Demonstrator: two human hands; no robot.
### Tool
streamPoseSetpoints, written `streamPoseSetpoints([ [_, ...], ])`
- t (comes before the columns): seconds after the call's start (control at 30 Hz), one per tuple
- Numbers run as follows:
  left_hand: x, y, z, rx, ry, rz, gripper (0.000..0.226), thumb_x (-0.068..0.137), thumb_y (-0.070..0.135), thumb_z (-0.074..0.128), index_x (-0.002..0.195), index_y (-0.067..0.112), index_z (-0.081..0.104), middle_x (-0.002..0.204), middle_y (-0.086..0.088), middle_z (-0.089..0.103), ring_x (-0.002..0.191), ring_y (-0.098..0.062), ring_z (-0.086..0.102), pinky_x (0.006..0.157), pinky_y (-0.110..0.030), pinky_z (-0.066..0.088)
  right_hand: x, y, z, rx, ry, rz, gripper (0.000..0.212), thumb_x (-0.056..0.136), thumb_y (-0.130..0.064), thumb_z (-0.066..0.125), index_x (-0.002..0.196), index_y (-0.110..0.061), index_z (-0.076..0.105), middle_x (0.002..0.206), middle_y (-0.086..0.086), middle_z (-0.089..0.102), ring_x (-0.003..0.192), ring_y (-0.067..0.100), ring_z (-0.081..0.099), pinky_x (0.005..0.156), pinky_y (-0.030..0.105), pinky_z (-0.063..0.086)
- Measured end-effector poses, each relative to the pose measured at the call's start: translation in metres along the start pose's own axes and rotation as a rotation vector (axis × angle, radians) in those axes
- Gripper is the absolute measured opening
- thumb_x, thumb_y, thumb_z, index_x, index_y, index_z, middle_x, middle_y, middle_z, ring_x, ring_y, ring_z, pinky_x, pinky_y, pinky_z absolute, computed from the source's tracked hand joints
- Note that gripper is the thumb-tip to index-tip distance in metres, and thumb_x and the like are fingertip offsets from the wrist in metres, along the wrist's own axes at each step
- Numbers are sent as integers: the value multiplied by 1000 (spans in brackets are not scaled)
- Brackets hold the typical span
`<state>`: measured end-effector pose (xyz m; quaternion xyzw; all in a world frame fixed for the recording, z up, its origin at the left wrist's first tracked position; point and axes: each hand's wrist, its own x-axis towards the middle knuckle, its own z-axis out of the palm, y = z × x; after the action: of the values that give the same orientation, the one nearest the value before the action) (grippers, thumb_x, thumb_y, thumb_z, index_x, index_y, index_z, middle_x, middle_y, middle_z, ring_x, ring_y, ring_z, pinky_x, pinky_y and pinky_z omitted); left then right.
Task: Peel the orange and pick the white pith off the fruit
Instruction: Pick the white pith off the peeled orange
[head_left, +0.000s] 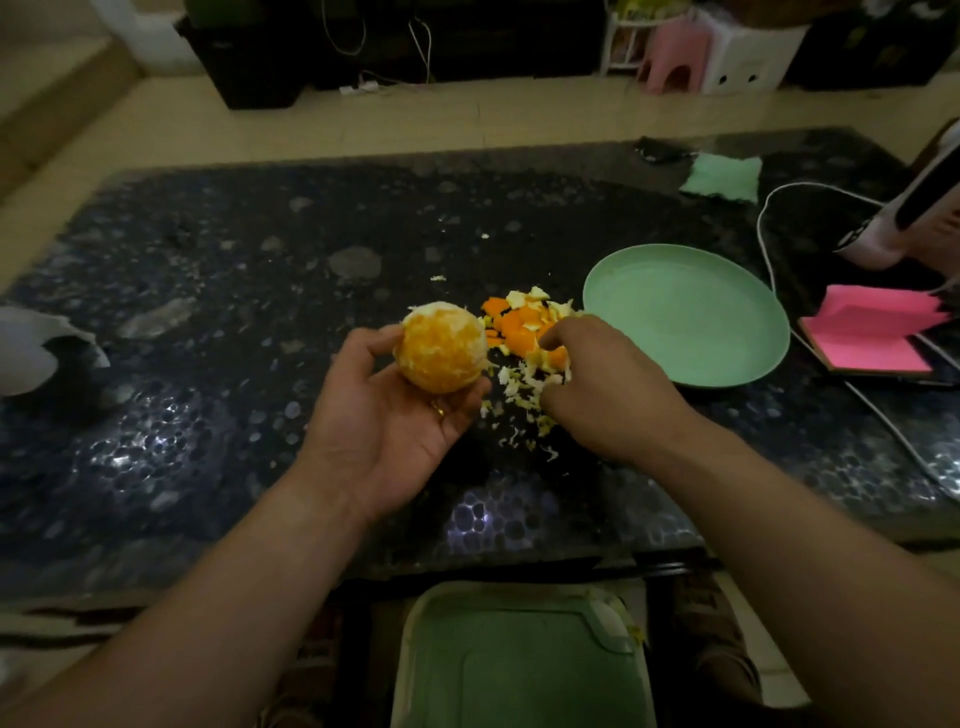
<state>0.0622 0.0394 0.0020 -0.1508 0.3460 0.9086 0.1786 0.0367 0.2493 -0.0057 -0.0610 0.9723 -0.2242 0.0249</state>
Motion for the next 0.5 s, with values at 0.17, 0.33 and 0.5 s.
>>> streamPoseSetpoints([
  [0.17, 4, -4, -1, 33, -31, -19, 55, 96, 40, 58, 137, 5, 65, 139, -21, 65, 116, -31, 60, 93, -36, 56, -9, -14, -7, 357, 137, -87, 13, 98, -40, 70, 90, -30, 71, 87, -14, 69, 84, 3, 64, 73, 26, 50],
  [0.33, 5, -5, -1, 58, -57, -4, 58, 100, 41, 57, 146, 6, 58, 155, -22, 54, 125, -29, 56, 97, -35, 54, -20, -26, -13, 617, 106, -83, 10, 96, -39, 75, 93, -30, 74, 81, -17, 71, 77, -3, 66, 65, 9, 46],
  [0.5, 3, -6, 1, 106, -45, 59, 57, 98, 39, 60, 146, 6, 59, 152, -21, 56, 125, -30, 58, 99, -37, 57, -22, -26, -17, 641, 124, -45, 6, 97, -34, 76, 93, -28, 77, 85, -15, 74, 81, -4, 68, 68, 9, 49],
])
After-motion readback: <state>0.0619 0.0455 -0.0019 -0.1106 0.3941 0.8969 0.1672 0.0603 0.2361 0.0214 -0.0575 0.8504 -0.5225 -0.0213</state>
